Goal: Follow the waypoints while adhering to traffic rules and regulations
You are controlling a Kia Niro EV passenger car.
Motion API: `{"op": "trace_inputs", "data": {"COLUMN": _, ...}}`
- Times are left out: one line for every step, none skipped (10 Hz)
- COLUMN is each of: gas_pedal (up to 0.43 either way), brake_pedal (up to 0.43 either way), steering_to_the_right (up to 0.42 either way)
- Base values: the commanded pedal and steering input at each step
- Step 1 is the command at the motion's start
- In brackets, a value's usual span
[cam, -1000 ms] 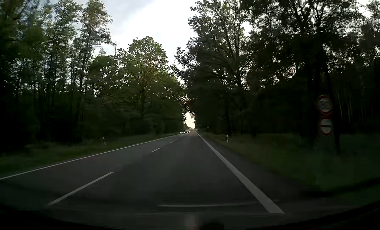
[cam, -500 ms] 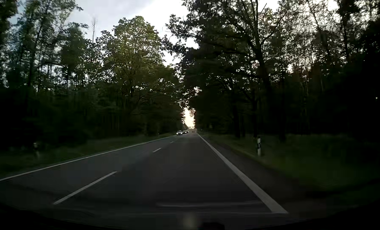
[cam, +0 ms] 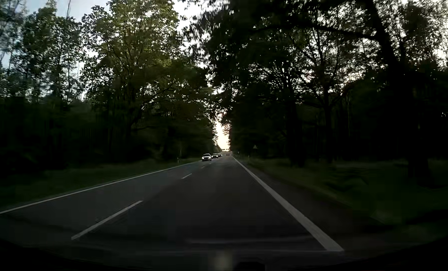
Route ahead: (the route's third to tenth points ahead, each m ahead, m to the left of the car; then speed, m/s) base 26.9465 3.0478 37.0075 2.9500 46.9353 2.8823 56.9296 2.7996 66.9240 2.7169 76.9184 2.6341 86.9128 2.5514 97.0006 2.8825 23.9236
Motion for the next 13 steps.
{"op": "trace_inputs", "data": {"gas_pedal": 0.028, "brake_pedal": 0.000, "steering_to_the_right": -0.001}}
{"op": "trace_inputs", "data": {"gas_pedal": 0.028, "brake_pedal": 0.000, "steering_to_the_right": -0.002}}
{"op": "trace_inputs", "data": {"gas_pedal": 0.028, "brake_pedal": 0.000, "steering_to_the_right": -0.002}}
{"op": "trace_inputs", "data": {"gas_pedal": 0.020, "brake_pedal": 0.000, "steering_to_the_right": -0.001}}
{"op": "trace_inputs", "data": {"gas_pedal": 0.020, "brake_pedal": 0.000, "steering_to_the_right": -0.001}}
{"op": "trace_inputs", "data": {"gas_pedal": 0.020, "brake_pedal": 0.000, "steering_to_the_right": -0.001}}
{"op": "trace_inputs", "data": {"gas_pedal": 0.020, "brake_pedal": 0.000, "steering_to_the_right": -0.001}}
{"op": "trace_inputs", "data": {"gas_pedal": 0.020, "brake_pedal": 0.000, "steering_to_the_right": -0.001}}
{"op": "trace_inputs", "data": {"gas_pedal": 0.020, "brake_pedal": 0.000, "steering_to_the_right": -0.001}}
{"op": "trace_inputs", "data": {"gas_pedal": 0.020, "brake_pedal": 0.000, "steering_to_the_right": -0.001}}
{"op": "trace_inputs", "data": {"gas_pedal": 0.020, "brake_pedal": 0.000, "steering_to_the_right": -0.001}}
{"op": "trace_inputs", "data": {"gas_pedal": 0.020, "brake_pedal": 0.000, "steering_to_the_right": -0.001}}
{"op": "trace_inputs", "data": {"gas_pedal": 0.020, "brake_pedal": 0.000, "steering_to_the_right": -0.001}}
